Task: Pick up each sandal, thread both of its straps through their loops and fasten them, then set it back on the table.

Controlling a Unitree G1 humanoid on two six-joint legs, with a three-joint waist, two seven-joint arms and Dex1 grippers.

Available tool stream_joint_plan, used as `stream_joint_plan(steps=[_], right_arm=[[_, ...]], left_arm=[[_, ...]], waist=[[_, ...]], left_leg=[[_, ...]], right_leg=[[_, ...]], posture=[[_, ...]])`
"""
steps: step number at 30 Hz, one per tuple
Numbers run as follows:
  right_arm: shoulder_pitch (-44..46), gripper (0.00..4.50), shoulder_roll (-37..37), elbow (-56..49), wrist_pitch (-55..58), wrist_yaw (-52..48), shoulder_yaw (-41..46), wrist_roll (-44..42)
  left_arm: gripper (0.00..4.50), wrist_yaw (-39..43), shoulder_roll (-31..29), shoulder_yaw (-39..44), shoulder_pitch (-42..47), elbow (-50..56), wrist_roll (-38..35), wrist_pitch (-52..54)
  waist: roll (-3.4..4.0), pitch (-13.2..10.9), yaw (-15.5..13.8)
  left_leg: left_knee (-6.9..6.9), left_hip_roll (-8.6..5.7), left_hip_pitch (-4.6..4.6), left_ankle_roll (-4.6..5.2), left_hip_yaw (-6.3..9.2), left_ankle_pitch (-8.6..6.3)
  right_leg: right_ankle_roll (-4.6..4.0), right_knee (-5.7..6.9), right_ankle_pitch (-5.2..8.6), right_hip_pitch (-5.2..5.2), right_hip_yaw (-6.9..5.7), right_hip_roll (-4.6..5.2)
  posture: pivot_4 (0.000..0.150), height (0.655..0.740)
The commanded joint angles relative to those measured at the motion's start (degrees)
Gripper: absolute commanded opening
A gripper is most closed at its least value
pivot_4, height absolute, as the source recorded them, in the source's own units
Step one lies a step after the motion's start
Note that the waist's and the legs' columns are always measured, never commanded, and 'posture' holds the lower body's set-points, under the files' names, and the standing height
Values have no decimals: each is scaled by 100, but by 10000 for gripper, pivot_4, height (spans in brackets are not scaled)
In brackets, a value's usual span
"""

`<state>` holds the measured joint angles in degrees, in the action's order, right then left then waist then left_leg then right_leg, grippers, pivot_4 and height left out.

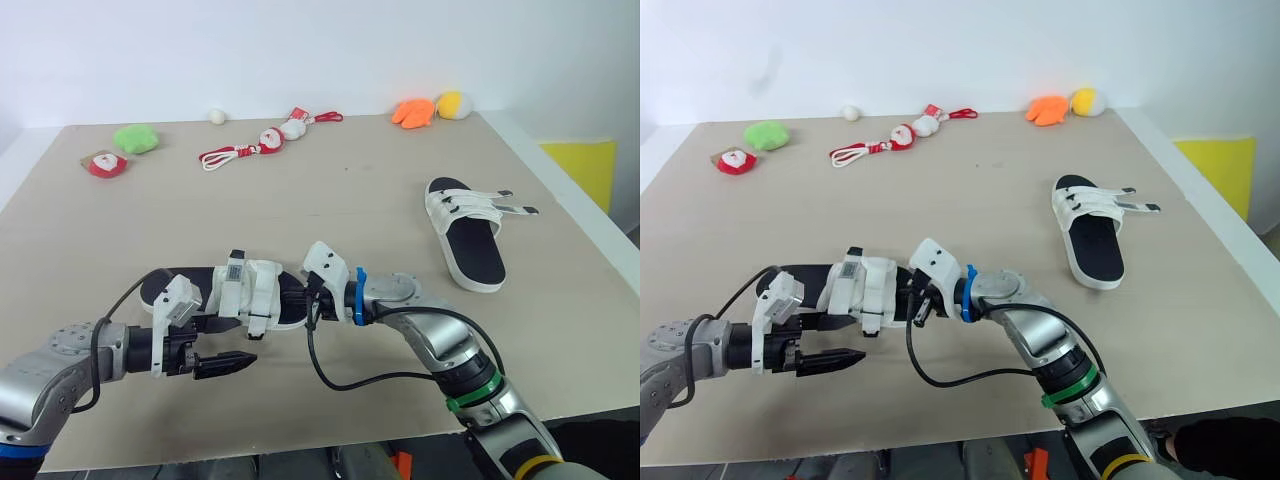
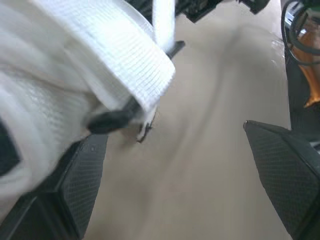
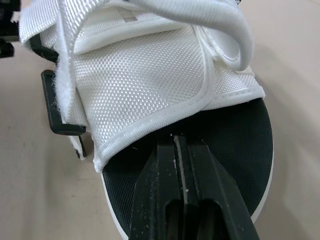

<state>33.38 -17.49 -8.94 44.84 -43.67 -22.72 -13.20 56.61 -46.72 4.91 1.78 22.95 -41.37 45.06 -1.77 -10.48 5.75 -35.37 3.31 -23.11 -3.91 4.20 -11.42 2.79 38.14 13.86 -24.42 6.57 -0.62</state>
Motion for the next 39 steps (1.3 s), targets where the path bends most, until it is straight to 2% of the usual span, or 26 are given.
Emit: stream_joint_plan(steps=[1,12,13,14,16,17,18,19,21,27,33,39], right_arm=[[-21,0,-37,-26,74,20,-60,36],[-45,0,-23,-74,97,56,-46,20],[-52,0,-27,-82,97,56,-47,19],[-56,0,-28,-86,98,55,-48,17],[-57,0,-21,-79,91,57,-56,20],[-55,0,-15,-71,85,60,-57,21],[-53,0,-10,-62,78,62,-59,24],[-51,0,-7,-57,74,62,-60,26],[-50,0,1,-53,69,63,-62,26],[-59,0,6,-66,78,64,-68,22],[-123,0,-17,-120,92,68,-57,16],[-189,0,2,-181,105,66,-102,9]], left_arm=[[44632,-116,209,-231,225,-134,173,-141],[44632,-258,457,-513,329,-81,172,26],[39368,-269,459,-513,331,-84,172,39],[36416,-278,461,-511,333,-85,169,50],[27781,-284,470,-497,329,-92,156,77],[21771,-281,475,-494,329,-97,156,77],[18282,-282,481,-490,334,-105,155,80],[11039,-285,487,-484,339,-110,151,85],[1218,-277,487,-474,338,-108,133,103],[360,-141,361,-444,211,93,-11,268],[360,370,-274,-421,-495,755,-291,413],[360,454,-590,-431,-971,1178,-349,375]], waist=[[-1,1,-2],[-1,1,-10],[-1,1,-10],[-1,1,-10],[-1,1,-8],[-1,1,-8],[-1,1,-8],[-1,1,-8],[-1,1,-8],[-1,1,-6],[0,0,7],[-1,0,4]], left_leg=[[-1,-1,0,0,0,0],[-13,-3,2,0,0,1],[-13,-3,2,0,0,1],[-13,-3,2,0,0,1],[-12,-3,2,0,0,1],[-11,-3,1,0,0,1],[-10,-3,1,0,0,1],[-8,-3,1,0,0,1],[-7,-2,1,0,0,1],[-7,-2,1,0,0,0],[0,0,0,-4,-1,-3],[0,0,1,-7,-1,-5]], right_leg=[[-1,0,1,1,0,0],[10,0,-7,8,2,1],[10,0,-7,8,3,2],[10,0,-7,8,3,1],[9,0,-6,8,3,1],[9,0,-6,7,3,0],[9,0,-6,6,3,0],[10,0,-6,6,3,0],[12,0,-7,5,3,0],[6,0,-3,5,3,0],[2,-1,2,1,4,0],[-10,-1,11,1,4,1]], posture=[[1500,7400],[1500,7400],[1500,7400],[1500,7400],[1500,7400],[1500,7400],[1500,7400],[1500,7400],[1500,7400],[1500,7400],[1500,7400],[1500,7400]])
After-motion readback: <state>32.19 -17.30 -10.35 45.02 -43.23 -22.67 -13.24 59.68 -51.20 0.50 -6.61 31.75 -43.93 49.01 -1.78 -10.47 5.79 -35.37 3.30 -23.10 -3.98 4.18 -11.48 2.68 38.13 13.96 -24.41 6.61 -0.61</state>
